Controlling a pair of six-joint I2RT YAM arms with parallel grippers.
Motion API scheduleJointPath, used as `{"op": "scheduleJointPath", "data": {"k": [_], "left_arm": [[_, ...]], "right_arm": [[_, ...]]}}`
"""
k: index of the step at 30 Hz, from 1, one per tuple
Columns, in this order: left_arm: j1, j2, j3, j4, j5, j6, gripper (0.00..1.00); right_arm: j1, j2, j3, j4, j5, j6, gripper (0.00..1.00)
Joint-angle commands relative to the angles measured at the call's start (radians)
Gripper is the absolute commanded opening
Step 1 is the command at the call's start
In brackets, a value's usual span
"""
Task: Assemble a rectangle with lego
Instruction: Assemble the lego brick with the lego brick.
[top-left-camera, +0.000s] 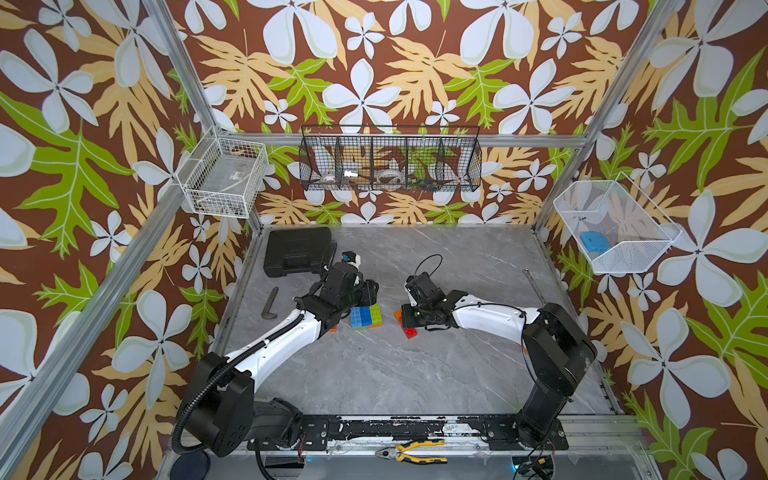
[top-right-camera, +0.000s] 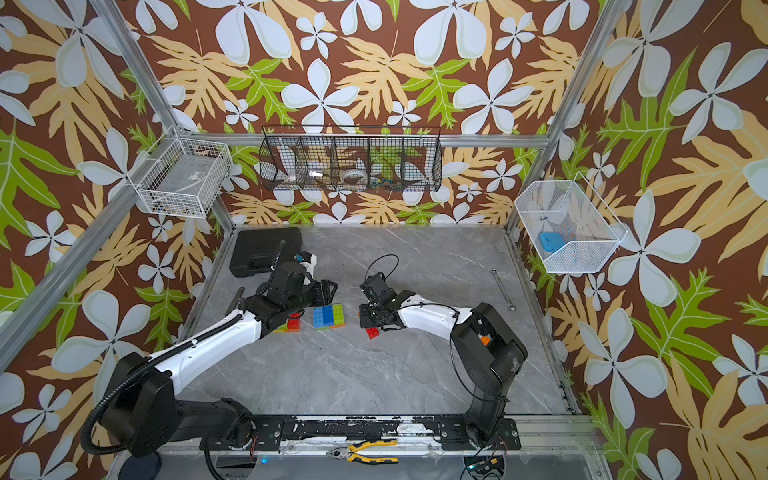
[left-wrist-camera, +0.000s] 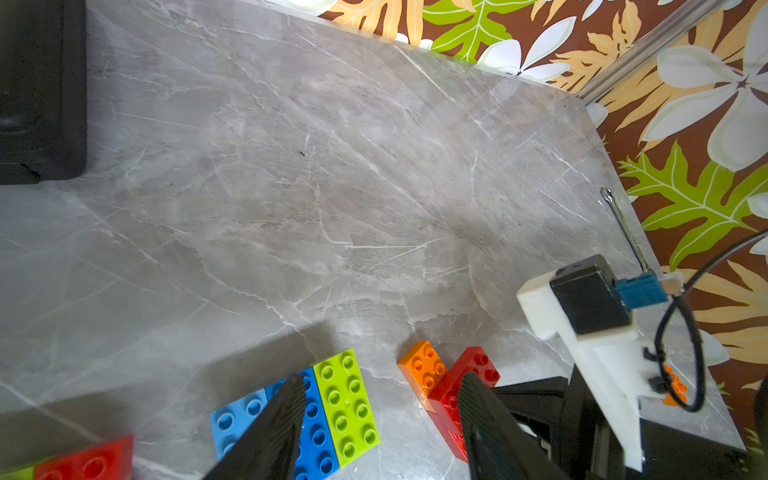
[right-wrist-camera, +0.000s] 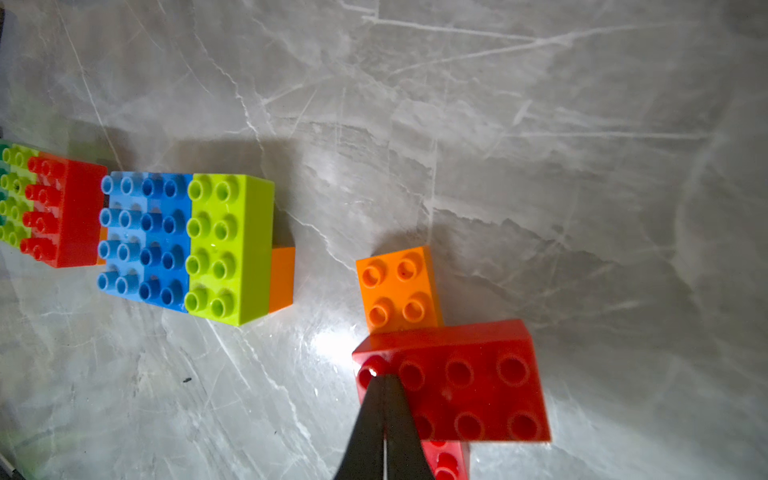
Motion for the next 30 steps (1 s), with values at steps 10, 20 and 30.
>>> {"op": "scheduleJointPath", "data": {"k": [10,20,30], "left_arm": [[0.002,-0.009,0.011,0.018,0.008,0.005,0.62],[0.002,-0.012,0.029,0.029,0.029,0.002,0.62],[-0.119,0.043,-0.018,0.085,0.137,-0.050,0.63]], "right_arm": [[-0.044,-0.055,-0.035,-0.203,0.093,-0.108,0.00],[-0.084,-0.112,0.069,-0.253,0.032,-0.208,0.14],[-0.302,-0.245,-0.027,-0.250,-0.103,-0.023,0.50]]}}
